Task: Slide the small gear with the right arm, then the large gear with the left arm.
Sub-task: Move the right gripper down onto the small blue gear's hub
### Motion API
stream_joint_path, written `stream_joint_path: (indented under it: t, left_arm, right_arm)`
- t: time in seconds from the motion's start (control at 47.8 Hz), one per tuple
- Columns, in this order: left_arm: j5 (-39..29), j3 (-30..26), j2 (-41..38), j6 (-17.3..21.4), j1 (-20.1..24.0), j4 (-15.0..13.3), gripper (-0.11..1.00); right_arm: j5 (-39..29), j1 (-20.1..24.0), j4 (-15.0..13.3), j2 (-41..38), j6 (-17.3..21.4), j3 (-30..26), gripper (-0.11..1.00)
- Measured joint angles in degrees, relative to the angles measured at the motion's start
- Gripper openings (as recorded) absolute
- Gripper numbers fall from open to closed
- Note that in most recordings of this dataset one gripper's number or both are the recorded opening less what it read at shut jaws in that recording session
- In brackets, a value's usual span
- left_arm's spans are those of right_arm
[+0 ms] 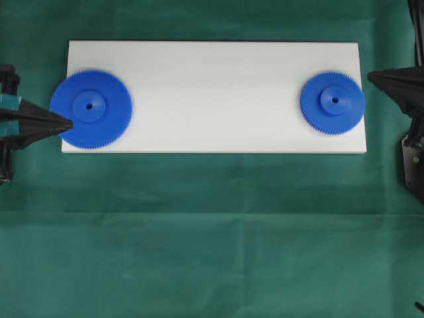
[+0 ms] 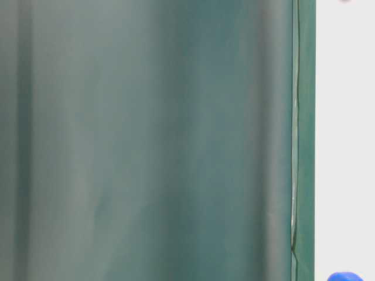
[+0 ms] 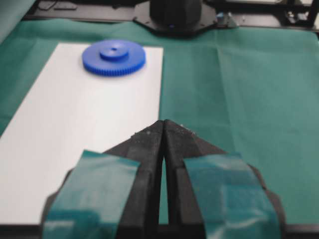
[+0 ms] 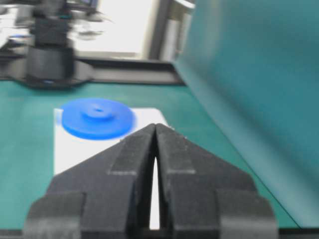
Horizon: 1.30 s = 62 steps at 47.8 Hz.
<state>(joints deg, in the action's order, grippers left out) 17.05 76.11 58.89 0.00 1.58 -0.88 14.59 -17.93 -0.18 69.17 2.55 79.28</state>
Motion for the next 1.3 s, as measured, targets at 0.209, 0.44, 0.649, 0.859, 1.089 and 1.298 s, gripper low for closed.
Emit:
stream_joint_path:
  t: [0.209,0.44,0.649,0.859,1.089,1.298]
  left_arm:
    - [0.0,1.2,2.4,-0.2,0.0,-0.1,0.0]
    - [0.1,1.7,2.8,-0.2,0.2,0.0,0.0]
    - [0.1,1.7,2.8,-0.3,0.2,-0.1,0.0]
    - [0.0,1.7,2.6,-0.3,0.2,-0.1,0.0]
    - [0.1,1.7,2.6,-0.3,0.2,-0.1,0.0]
    - [0.0,1.7,2.6,-0.3,0.2,-0.1,0.0]
  right_arm:
    - [-6.0,-3.3,0.0,-1.0,3.1,-0.1,0.5]
    - [-15.5,-3.7,0.0,-6.2,8.3,-1.1,0.5]
    - [-24.4,-4.1,-0.4,-10.4,15.7,-2.1,0.5]
    - [-26.9,-4.6,-3.3,-11.1,20.1,-2.2,0.5]
    - [-26.9,-6.4,-5.2,-12.3,21.4,-2.1,0.5]
    - [-25.2,-7.6,-5.4,-16.3,21.4,-2.0,0.5]
